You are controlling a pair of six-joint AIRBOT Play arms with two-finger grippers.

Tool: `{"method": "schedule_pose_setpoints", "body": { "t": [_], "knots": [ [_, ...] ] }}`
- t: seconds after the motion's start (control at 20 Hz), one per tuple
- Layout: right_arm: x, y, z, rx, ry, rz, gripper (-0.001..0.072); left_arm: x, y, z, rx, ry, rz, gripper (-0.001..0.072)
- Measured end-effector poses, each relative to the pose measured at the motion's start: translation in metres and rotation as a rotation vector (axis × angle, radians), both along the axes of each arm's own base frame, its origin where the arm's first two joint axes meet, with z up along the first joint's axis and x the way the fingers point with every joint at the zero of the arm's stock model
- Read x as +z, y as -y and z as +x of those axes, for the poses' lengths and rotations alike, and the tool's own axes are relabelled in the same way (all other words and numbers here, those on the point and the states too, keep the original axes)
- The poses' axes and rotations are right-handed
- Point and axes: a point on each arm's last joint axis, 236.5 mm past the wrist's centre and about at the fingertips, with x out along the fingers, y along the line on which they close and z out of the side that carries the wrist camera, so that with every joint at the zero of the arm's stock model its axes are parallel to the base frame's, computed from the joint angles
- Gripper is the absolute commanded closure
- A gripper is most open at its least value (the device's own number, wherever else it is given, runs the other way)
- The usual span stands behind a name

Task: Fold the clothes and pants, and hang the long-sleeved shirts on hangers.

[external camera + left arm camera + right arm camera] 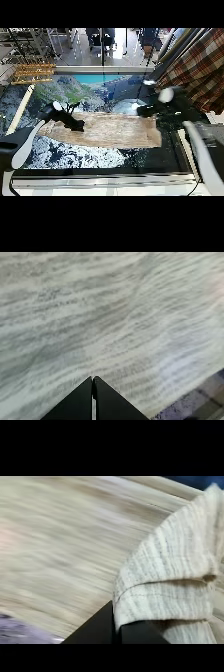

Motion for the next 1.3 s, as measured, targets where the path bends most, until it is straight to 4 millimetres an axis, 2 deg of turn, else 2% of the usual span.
{"method": "schedule_pose_setpoints", "body": {
  "t": [0.1, 0.2, 0.25, 0.3, 0.4, 0.45, 0.5, 0.55, 0.65, 0.75, 0.85, 1.0, 1.05, 1.1, 1.15, 1.25, 1.3],
  "knots": [
    [-0.028, -0.074, -0.01, 0.084, -0.002, 0.037, 0.0699, 0.034, -0.019, 0.013, 0.042, 0.07, 0.0, 0.0687],
    [-0.056, -0.137, -0.02, 0.144, -0.007, 0.085, 0.0697, 0.068, -0.038, 0.019, 0.081, 0.136, -0.003, 0.0687],
    [-0.067, -0.165, -0.026, 0.17, -0.012, 0.113, 0.0695, 0.081, -0.046, 0.022, 0.1, 0.165, -0.003, 0.0687],
    [-0.074, -0.187, -0.032, 0.194, -0.017, 0.138, 0.0645, 0.092, -0.054, 0.024, 0.116, 0.189, -0.002, 0.0687],
    [-0.071, -0.221, -0.033, 0.236, 0.005, 0.184, 0.0138, 0.103, -0.065, 0.025, 0.138, 0.212, 0.002, 0.0687],
    [-0.064, -0.226, -0.029, 0.253, 0.018, 0.188, 0.0145, 0.105, -0.067, 0.025, 0.142, 0.213, 0.003, 0.0687],
    [-0.057, -0.22, -0.022, 0.258, 0.023, 0.17, 0.0143, 0.107, -0.069, 0.024, 0.144, 0.213, 0.002, 0.0687],
    [-0.052, -0.204, -0.012, 0.246, 0.019, 0.139, 0.0144, 0.108, -0.07, 0.022, 0.143, 0.208, 0.002, 0.0687],
    [-0.042, -0.148, 0.011, 0.177, -0.017, 0.077, 0.0145, 0.108, -0.071, 0.018, 0.128, 0.2, 0.002, 0.0687],
    [-0.037, -0.075, 0.026, 0.071, -0.096, 0.055, 0.0145, 0.108, -0.07, 0.014, 0.108, 0.19, 0.001, 0.0687],
    [-0.042, -0.011, 0.022, -0.021, -0.222, 0.105, 0.0145, 0.107, -0.07, 0.009, 0.095, 0.177, 0.001, 0.0686],
    [-0.057, 0.053, 0.008, -0.117, -0.352, 0.27, 0.0146, 0.105, -0.069, 0.005, 0.082, 0.165, 0.0, 0.0686],
    [-0.064, 0.07, 0.006, -0.144, -0.367, 0.318, 0.0148, 0.105, -0.068, 0.005, 0.08, 0.164, 0.0, 0.0686],
    [-0.071, 0.081, 0.004, -0.16, -0.371, 0.361, 0.02, 0.104, -0.067, 0.004, 0.076, 0.161, -0.001, 0.0686],
    [-0.079, 0.092, 0.003, -0.173, -0.364, 0.396, 0.0216, 0.104, -0.066, 0.003, 0.072, 0.161, -0.001, 0.0686],
    [-0.096, 0.106, 0.003, -0.172, -0.349, 0.44, 0.0216, 0.104, -0.065, 0.002, 0.067, 0.158, -0.001, 0.0686],
    [-0.102, 0.107, 0.001, -0.156, -0.35, 0.461, 0.0214, 0.104, -0.064, 0.002, 0.065, 0.159, -0.001, 0.0685]
  ]
}}
